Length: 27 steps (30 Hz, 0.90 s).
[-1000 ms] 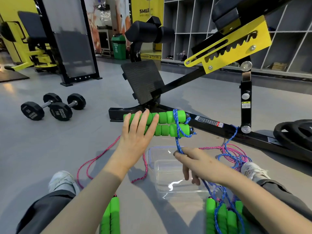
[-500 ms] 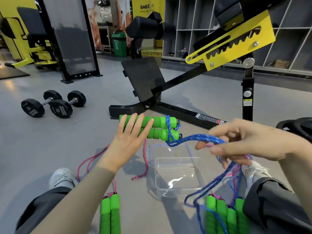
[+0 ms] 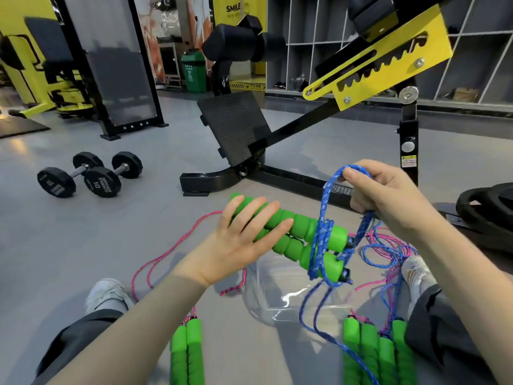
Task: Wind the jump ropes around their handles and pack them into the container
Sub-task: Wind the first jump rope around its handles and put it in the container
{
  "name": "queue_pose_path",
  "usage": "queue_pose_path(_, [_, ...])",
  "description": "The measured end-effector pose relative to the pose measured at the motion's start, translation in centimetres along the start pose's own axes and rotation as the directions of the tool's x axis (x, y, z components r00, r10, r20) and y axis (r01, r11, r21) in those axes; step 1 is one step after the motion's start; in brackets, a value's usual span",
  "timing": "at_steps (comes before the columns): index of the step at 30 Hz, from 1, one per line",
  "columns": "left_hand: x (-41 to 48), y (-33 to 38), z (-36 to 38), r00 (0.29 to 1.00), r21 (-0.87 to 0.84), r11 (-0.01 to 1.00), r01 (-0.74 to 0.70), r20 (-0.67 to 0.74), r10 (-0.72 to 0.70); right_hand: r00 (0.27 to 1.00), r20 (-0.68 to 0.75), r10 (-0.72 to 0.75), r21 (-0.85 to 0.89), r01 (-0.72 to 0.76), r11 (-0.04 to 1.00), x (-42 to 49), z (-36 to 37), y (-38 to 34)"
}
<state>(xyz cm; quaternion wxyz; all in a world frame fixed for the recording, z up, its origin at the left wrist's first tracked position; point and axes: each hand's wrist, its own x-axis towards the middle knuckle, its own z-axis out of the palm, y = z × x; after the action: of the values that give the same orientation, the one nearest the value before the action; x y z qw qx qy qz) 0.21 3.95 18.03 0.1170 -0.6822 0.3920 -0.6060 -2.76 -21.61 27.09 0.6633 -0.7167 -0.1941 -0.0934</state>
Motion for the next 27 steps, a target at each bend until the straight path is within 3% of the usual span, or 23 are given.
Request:
queue_pose_path(3, [1.1,0.8,-0.4,0.996,-0.014,0.998,0.063,-0.057,-0.064,0.993,-0.084,0.078,0.1,-0.069,0.993,-0.4,0.0,2.7])
queue_pose_path(7, [1.0,1.5,-0.5,0.984,-0.002,0.986,0.168,-0.058,-0.168,0.982,-0.077,0.171,0.098,-0.163,0.982,-1.5,1.6,5.7])
queue_pose_path(11, [-0.6,1.1,-0.1,0.977,0.09,0.973,0.211,-0.004,-0.212,0.98,-0.011,0.2,-0.07,-0.2,0.977,-3.9,5.0,8.1])
queue_pose_path(13, [-1.4,0.8,0.1,0.972,0.114,0.966,0.231,0.017,-0.234,0.957,0.009,0.29,-0.124,-0.286,0.95,-4.4,6.5,9.0])
queue_pose_path(16, [-2.8,0.5,0.5,0.965,0.144,0.957,0.254,0.03,-0.26,0.888,0.188,0.419,-0.14,-0.398,0.907,-4.9,8.1,9.2])
queue_pose_path(21, [-5.2,-0.3,1.5,0.965,0.224,0.948,0.227,0.078,-0.25,0.72,0.486,0.496,-0.196,-0.463,0.864,-5.9,8.9,7.6])
queue_pose_path(23, [-5.6,-0.6,1.7,0.96,0.246,0.942,0.226,0.105,-0.258,0.663,0.544,0.514,-0.262,-0.448,0.855,-5.9,8.5,6.2])
queue_pose_path(27, [-6.6,-1.0,2.1,0.944,0.282,0.933,0.223,0.178,-0.279,0.626,0.568,0.535,-0.41,-0.348,0.843,-4.9,6.7,2.7])
